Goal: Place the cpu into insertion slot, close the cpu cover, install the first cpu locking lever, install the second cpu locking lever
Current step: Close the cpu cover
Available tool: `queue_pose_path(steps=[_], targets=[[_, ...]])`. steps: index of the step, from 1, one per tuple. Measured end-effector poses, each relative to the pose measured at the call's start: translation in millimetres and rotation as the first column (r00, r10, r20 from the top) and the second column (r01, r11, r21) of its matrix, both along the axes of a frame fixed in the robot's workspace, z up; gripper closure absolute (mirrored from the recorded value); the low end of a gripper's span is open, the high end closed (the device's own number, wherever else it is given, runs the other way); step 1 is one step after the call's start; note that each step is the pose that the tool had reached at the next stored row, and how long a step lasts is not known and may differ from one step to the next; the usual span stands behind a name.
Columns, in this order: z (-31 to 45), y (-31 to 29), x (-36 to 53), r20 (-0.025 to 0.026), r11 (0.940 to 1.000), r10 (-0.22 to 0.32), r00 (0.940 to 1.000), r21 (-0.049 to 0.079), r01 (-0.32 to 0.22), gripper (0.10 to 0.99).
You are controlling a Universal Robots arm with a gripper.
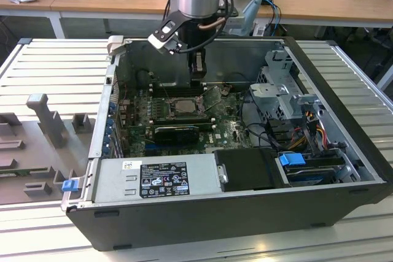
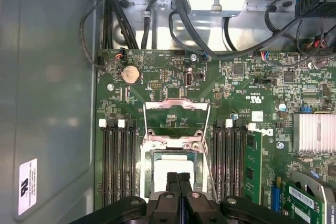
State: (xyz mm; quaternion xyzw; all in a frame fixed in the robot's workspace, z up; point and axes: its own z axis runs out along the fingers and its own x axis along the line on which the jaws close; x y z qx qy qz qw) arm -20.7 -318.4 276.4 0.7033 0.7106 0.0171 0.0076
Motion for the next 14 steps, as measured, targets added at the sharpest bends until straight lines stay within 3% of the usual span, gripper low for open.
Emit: queue_pose_path(steps=[4,5,8,14], targets=[[1.5,0.0,7.8,-0.0128,1.0,0.0,0.9999,0.0,0.0,0.98],[1.5,0.0,15.7,-0.0156,1.0,0.0,0.9999,0.001,0.0,0.98],[1.3,0.0,23.2,-0.0161,1.0,0.0,0.9999,0.001,0.0,0.98],[1.1,0.0,29.6,-0.016,1.0,0.0,0.9999,0.001,0.0,0.98]])
